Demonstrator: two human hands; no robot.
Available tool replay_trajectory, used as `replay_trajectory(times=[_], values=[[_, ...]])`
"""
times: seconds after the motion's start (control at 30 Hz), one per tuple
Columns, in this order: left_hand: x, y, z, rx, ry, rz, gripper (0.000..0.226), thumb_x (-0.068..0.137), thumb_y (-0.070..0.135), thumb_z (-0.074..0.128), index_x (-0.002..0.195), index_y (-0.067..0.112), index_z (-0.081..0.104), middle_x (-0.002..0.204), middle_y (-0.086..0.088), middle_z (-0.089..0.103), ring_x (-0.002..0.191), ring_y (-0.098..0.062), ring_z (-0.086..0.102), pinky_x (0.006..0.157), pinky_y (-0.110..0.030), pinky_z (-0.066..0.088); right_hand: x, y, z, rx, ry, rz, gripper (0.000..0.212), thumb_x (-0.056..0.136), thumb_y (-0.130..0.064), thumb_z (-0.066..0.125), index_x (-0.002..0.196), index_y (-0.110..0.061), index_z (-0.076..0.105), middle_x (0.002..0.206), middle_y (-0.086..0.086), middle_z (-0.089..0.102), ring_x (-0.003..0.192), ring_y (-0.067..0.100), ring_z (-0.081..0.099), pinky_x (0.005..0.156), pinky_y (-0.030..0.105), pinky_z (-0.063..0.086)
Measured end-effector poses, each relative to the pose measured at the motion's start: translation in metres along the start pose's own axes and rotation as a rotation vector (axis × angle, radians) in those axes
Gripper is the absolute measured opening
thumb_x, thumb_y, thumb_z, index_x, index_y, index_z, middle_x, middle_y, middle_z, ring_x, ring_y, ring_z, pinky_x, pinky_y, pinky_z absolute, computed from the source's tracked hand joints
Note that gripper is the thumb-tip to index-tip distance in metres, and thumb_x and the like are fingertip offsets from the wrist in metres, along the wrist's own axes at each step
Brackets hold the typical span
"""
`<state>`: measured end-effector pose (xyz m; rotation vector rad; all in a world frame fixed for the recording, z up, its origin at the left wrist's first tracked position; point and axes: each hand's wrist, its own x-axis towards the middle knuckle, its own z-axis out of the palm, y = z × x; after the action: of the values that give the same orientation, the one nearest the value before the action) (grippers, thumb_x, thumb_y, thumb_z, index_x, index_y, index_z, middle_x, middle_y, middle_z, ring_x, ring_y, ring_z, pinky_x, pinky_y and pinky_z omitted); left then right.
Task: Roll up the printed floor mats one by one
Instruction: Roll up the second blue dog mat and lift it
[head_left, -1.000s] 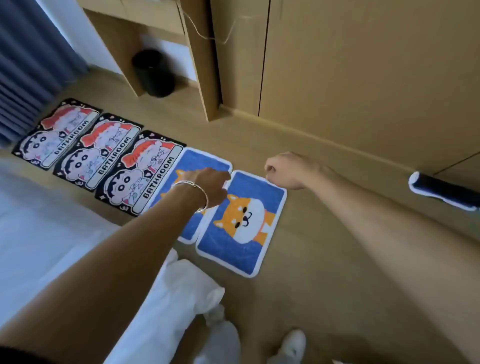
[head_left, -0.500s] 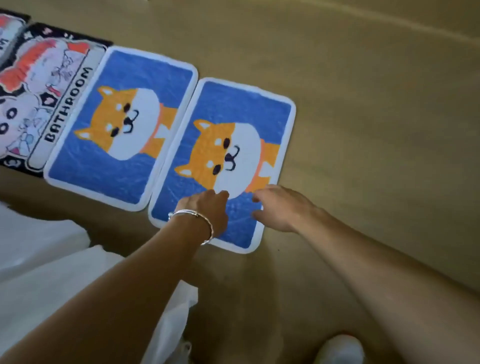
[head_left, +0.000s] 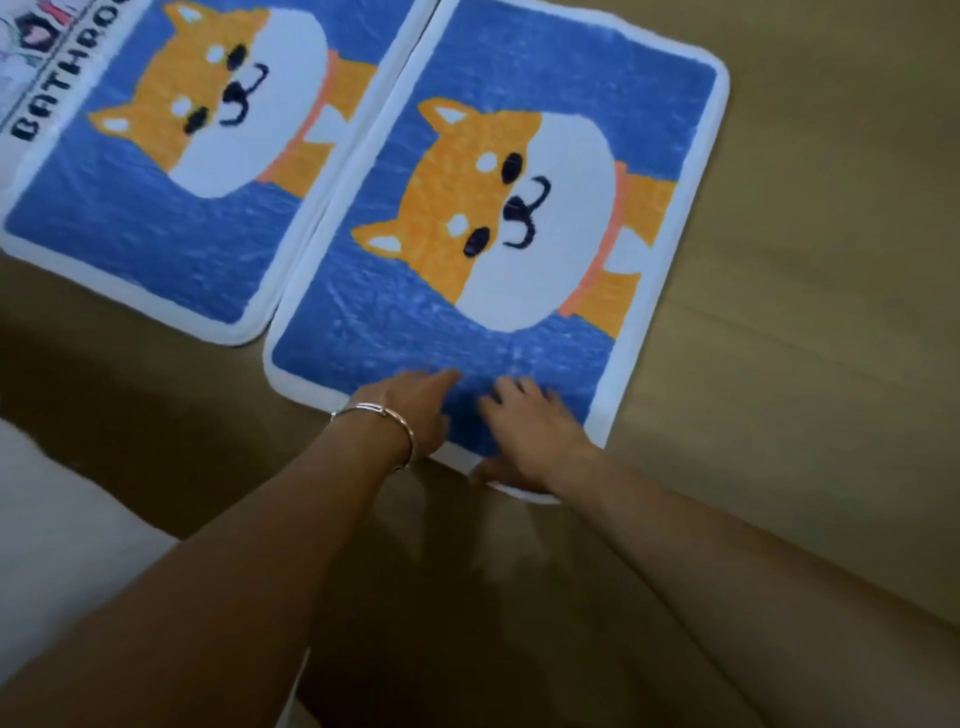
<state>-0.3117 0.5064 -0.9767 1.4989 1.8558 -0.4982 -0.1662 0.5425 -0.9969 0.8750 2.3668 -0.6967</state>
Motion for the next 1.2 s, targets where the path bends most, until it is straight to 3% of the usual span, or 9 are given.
replay_trajectory(times=[0.1, 0.17, 0.33, 0.43, 0.53, 0.67, 0.8, 0.97, 1.2], values=[[-0.005, -0.007, 0.005, 0.036, -0.011, -0.005, 0.058, 0.095, 0.030, 0.047, 0.148, 0.030, 0.022, 0.138, -0.007, 0.043, 0.125, -0.027, 0.046, 0.098, -0.039, 0.040, -0.004, -0.012, 0.033, -0.061, 0.022, 0.006, 0.074, 0.088, -0.042, 0.063, 0.145, -0.015, 0.024, 0.149, 0.011, 0.015, 0.144, 0.035, 0.000, 0.110, 0.061, 0.017], [-0.009, -0.006, 0.002, 0.058, -0.007, 0.015, 0.058, 0.095, 0.029, 0.046, 0.148, 0.030, 0.021, 0.138, -0.007, 0.042, 0.124, -0.027, 0.046, 0.098, -0.039, 0.041, -0.003, -0.007, 0.033, -0.079, 0.012, 0.008, 0.072, 0.090, -0.035, 0.061, 0.147, -0.017, 0.021, 0.151, 0.010, 0.011, 0.144, 0.035, -0.004, 0.110, 0.062, 0.016], [-0.005, 0.008, 0.007, 0.086, 0.002, 0.072, 0.059, 0.094, 0.026, 0.047, 0.148, 0.028, 0.023, 0.143, -0.006, 0.036, 0.128, -0.027, 0.041, 0.102, -0.039, 0.038, -0.011, 0.022, 0.013, -0.073, 0.000, 0.093, 0.043, 0.091, -0.006, 0.052, 0.132, -0.014, 0.040, 0.147, 0.013, 0.019, 0.144, 0.036, 0.002, 0.108, 0.064, 0.021], [0.004, 0.021, 0.009, 0.128, 0.017, 0.139, 0.058, 0.094, 0.030, 0.048, 0.147, 0.027, 0.024, 0.144, -0.004, 0.034, 0.129, -0.027, 0.039, 0.102, -0.040, 0.039, -0.022, 0.053, 0.011, -0.092, 0.009, 0.153, 0.038, 0.093, -0.003, 0.047, 0.130, -0.012, 0.041, 0.149, 0.012, 0.017, 0.144, 0.033, 0.002, 0.106, 0.062, 0.026], [0.014, 0.033, 0.009, 0.157, 0.028, 0.174, 0.058, 0.095, 0.036, 0.049, 0.147, 0.028, 0.024, 0.145, -0.003, 0.033, 0.131, -0.026, 0.037, 0.102, -0.042, 0.040, -0.032, 0.074, 0.001, -0.060, 0.032, 0.216, 0.033, 0.091, 0.001, 0.044, 0.122, -0.010, 0.045, 0.142, 0.012, 0.024, 0.136, 0.033, 0.020, 0.092, 0.050, 0.041], [0.012, 0.061, 0.019, 0.199, 0.064, 0.185, 0.062, 0.093, 0.038, 0.051, 0.147, 0.029, 0.022, 0.144, -0.004, 0.029, 0.130, -0.025, 0.034, 0.097, -0.042, 0.040, -0.053, 0.094, 0.000, -0.021, 0.017, 0.277, 0.031, 0.088, 0.005, 0.043, 0.115, -0.010, 0.046, 0.126, 0.013, 0.034, 0.118, 0.032, 0.038, 0.080, 0.043, 0.043], [0.007, 0.088, 0.026, 0.302, 0.088, 0.202, 0.046, 0.094, 0.037, 0.048, 0.137, 0.024, 0.037, 0.137, -0.005, 0.036, 0.124, -0.027, 0.041, 0.089, -0.041, 0.042, -0.075, 0.114, 0.013, 0.044, 0.006, 0.349, 0.023, 0.088, 0.004, 0.044, 0.102, -0.014, 0.045, 0.122, 0.011, 0.037, 0.116, 0.028, 0.039, 0.083, 0.041, 0.043], [0.010, 0.110, 0.013, 0.347, 0.034, 0.233, 0.026, 0.097, 0.013, 0.037, 0.120, 0.010, 0.048, 0.124, -0.013, 0.055, 0.112, -0.033, 0.055, 0.083, -0.037, 0.042, -0.080, 0.120, 0.027, 0.067, 0.112, 0.264, 0.024, 0.092, -0.022, 0.045, 0.114, -0.012, 0.048, 0.122, 0.008, 0.045, 0.120, 0.028, 0.040, 0.101, 0.042, 0.034], [0.016, 0.099, 0.009, 0.127, -0.174, 0.105, 0.026, 0.097, 0.014, 0.040, 0.120, 0.008, 0.050, 0.123, -0.015, 0.056, 0.109, -0.031, 0.054, 0.085, -0.034, 0.041, -0.081, 0.121, 0.006, 0.136, -0.004, 0.171, 0.023, 0.104, -0.032, 0.028, 0.107, -0.014, 0.042, 0.105, 0.011, 0.060, 0.089, 0.029, 0.051, 0.073, 0.039, 0.039]])
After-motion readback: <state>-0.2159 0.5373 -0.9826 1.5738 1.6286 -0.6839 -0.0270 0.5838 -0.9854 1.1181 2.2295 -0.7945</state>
